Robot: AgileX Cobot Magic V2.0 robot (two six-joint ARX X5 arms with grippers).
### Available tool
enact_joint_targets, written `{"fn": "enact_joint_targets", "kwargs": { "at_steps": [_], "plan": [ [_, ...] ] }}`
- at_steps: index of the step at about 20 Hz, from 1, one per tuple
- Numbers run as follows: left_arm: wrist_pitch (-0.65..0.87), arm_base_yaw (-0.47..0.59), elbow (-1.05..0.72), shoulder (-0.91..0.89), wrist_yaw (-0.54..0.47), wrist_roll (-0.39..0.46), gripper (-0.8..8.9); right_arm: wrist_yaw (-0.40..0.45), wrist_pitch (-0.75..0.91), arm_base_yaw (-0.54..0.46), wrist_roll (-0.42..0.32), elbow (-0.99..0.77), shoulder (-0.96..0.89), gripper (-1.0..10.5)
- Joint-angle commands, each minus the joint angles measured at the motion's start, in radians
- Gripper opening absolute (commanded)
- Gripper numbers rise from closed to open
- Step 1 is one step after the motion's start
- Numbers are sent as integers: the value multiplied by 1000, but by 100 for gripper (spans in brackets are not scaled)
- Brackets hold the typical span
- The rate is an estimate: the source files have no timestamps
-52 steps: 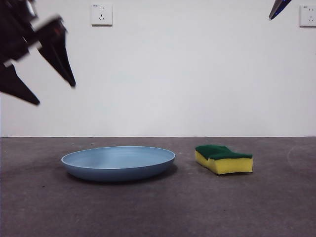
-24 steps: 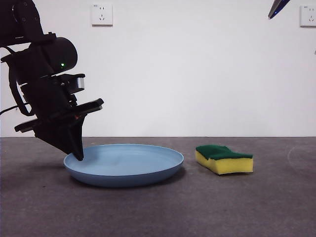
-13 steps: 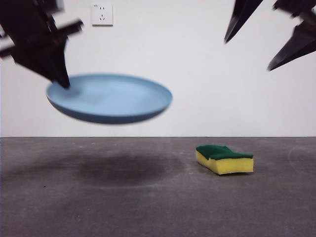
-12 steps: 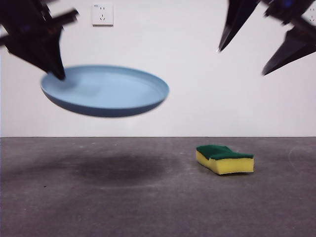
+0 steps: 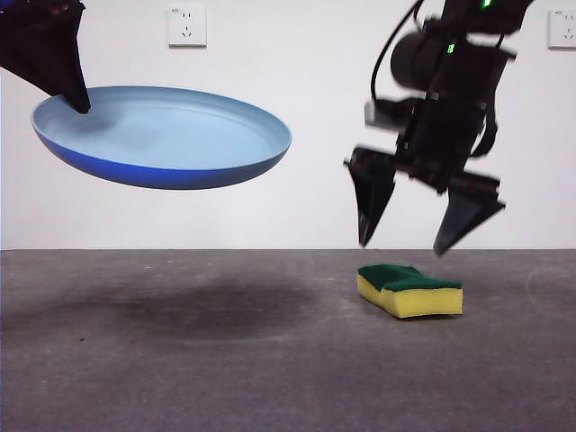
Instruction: Pick up the plate,pick up the cloth,clean the plate with the cloth
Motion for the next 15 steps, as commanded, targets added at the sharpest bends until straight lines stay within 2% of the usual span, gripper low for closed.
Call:
{"fn": "enact_joint_targets", "kwargs": {
  "at_steps": [1,4,6,8,11,15],
  "plan": [
    [6,-2,-6,1,-1,9,-9,5,8,3,-8,2,50,594],
    [7,-2,-6,1,-1,9,-9,5,9,3,-8,2,86,585],
    [7,-2,-6,1,-1,9,-9,5,8,3,-8,2,101,510],
    [8,-2,-6,1,-1,9,-9,5,8,3,-8,2,104,364],
    [9,-2,-6,1,-1,9,-9,4,-6,3,-8,2,104,-5],
    [9,-2,-6,1,-1,9,-9,5,-27,3,-8,2,105,-16]
  ]
}}
